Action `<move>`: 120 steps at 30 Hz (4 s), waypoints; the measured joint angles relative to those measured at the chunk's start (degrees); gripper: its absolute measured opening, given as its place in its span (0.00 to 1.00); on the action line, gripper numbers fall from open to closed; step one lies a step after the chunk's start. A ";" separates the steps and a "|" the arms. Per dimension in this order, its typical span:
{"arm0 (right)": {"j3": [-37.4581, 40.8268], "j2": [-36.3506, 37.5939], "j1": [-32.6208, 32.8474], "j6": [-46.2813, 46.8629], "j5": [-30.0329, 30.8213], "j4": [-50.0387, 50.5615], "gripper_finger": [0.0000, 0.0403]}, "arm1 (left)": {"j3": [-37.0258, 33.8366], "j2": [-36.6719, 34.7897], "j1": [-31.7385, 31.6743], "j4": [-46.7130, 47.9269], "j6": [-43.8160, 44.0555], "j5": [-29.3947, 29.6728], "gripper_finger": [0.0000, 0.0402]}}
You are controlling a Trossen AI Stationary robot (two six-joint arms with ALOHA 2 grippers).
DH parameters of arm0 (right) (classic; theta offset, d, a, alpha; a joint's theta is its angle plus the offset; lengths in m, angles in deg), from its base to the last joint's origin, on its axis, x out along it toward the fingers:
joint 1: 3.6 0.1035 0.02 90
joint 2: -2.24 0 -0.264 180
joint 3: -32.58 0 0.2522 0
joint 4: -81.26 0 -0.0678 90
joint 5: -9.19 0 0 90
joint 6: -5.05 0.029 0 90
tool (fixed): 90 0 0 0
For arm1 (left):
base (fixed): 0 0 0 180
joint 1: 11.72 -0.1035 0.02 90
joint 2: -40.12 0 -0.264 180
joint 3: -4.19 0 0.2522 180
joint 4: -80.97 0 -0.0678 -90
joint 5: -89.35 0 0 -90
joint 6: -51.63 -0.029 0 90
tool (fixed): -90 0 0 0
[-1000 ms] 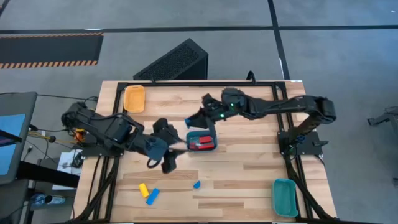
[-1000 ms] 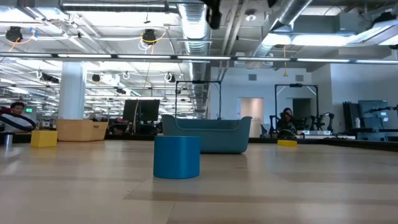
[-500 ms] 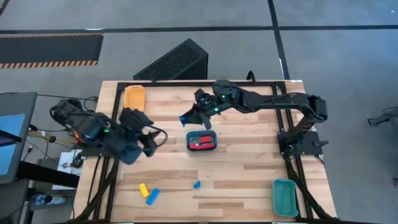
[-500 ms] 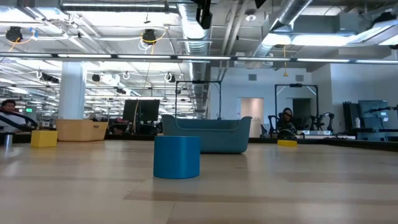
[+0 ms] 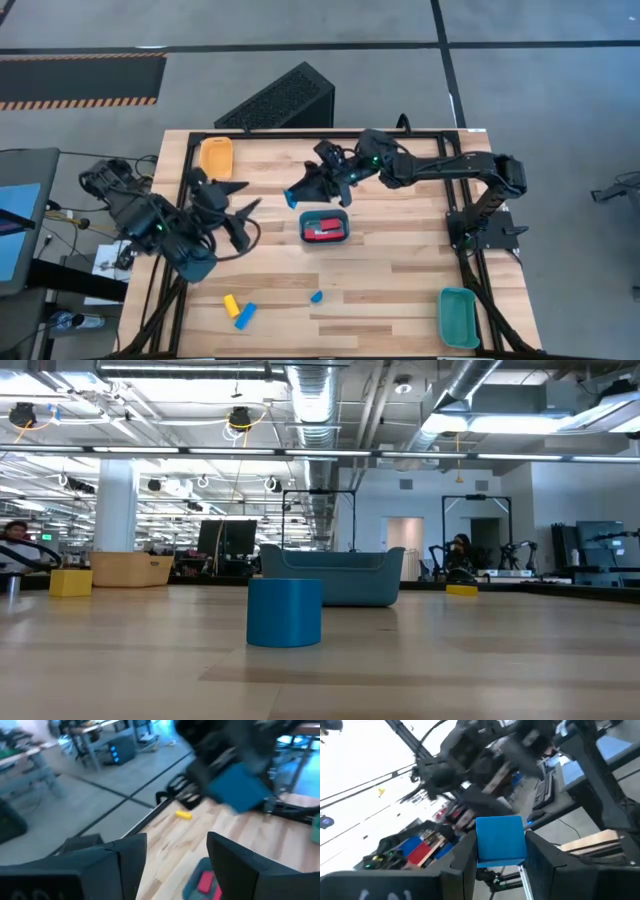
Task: Sort & place blocks by color
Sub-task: Put the top right blue block into the yellow bin
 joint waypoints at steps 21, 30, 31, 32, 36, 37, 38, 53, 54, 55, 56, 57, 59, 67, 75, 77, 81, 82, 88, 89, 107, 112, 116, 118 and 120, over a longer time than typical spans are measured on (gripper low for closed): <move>0.04 0.04 0.59 -0.52 -1.41 -0.49 0.36 | 0.02 1.76 -10.71 -21.72 -33.98 -12.29 0.49; 0.04 -0.04 -5.78 -0.06 -7.12 0.03 0.36 | -0.02 1.95 -13.36 -19.22 -31.62 -12.57 0.49; 0.04 -0.04 -6.35 0.33 -7.57 -0.06 0.36 | -0.02 1.95 -13.78 -19.21 -31.63 -12.73 0.49; 0.04 -0.04 -6.86 1.01 -8.06 -0.20 0.36 | -0.02 1.95 -14.27 -19.16 -31.56 -12.98 0.49; 0.04 -0.04 -7.94 1.80 -10.88 -0.81 0.36 | -0.02 1.95 -15.86 -18.29 -29.84 -13.90 0.49; 0.04 -0.04 -7.96 1.89 -11.45 -1.13 0.36 | -0.02 1.95 -16.11 -17.84 -29.59 -13.77 0.49; 0.04 -0.04 -7.96 1.89 -11.86 -1.34 0.36 | -0.02 1.95 -16.21 -17.89 -29.58 -13.59 0.49; 0.02 -0.04 -5.88 1.90 -8.07 -0.88 0.36 | -0.04 6.12 -19.19 -26.79 -47.13 -19.81 0.61; 0.02 -0.04 -5.81 1.89 -8.00 -0.88 0.36 | -0.04 6.52 -19.21 -27.01 -48.35 -18.82 0.61; 0.02 -0.04 -5.79 1.89 -7.90 -0.90 0.36 | -0.04 6.93 -19.13 -27.01 -49.38 -17.84 0.61; 0.02 -0.04 -5.71 1.89 -7.88 -0.71 0.36 | -0.04 7.44 -19.00 -27.29 -50.10 -17.02 0.61; 0.02 -0.04 -5.45 1.89 -7.75 -0.17 0.36 | -0.04 7.72 -18.82 -27.44 -50.75 -16.36 0.61; 0.02 -0.04 -5.28 1.71 -6.90 0.71 0.36 | -0.04 7.79 -18.13 -27.46 -51.35 -16.07 0.61; 0.00 -0.04 -5.64 1.23 -4.11 2.92 0.36 | -0.02 6.84 -14.97 -28.94 -52.05 -11.06 0.60; 0.00 -0.04 -5.64 1.32 -4.12 2.98 0.36 | -0.02 6.85 -15.05 -27.08 -50.09 -9.32 0.44; 0.00 -0.04 -5.64 1.47 -4.14 2.97 0.36 | -0.02 6.85 -15.22 -27.10 -50.06 -9.45 0.41; 0.02 -0.07 -5.64 2.56 -4.35 2.12 0.36 | -0.01 6.83 -15.43 -27.17 -50.08 -9.59 0.41; 0.02 -0.07 -5.62 2.66 -4.34 2.03 0.36 | 0.00 6.83 -15.43 -27.19 -50.09 -9.66 0.42; 0.02 -0.07 -5.64 2.76 -4.32 1.81 0.36 | 0.02 6.83 -15.50 -27.16 -50.09 -9.11 0.41; 0.02 -0.07 -5.64 2.76 -4.34 1.82 0.36 | 0.02 6.83 -15.50 -27.15 -50.09 -9.09 0.40; 0.00 -0.07 -6.93 1.46 -2.67 4.90 0.42 | 0.00 6.65 -18.04 -24.39 -42.36 -9.73 0.38; 0.00 0.63 -10.25 0.19 -1.47 13.89 0.44 | 0.00 5.97 -21.59 -13.68 -30.69 -11.93 0.38; -0.02 2.49 -12.61 -6.98 0.65 26.38 0.43 | -0.04 5.42 -24.79 -3.26 -20.00 -12.15 0.38; 0.01 3.86 -13.60 -11.50 2.27 32.51 0.42 | -0.04 4.93 -26.81 2.70 -14.36 -12.25 0.38; -0.01 5.57 -14.41 -15.65 4.22 36.86 0.41 | -0.04 4.51 -29.25 7.85 -9.70 -12.98 0.38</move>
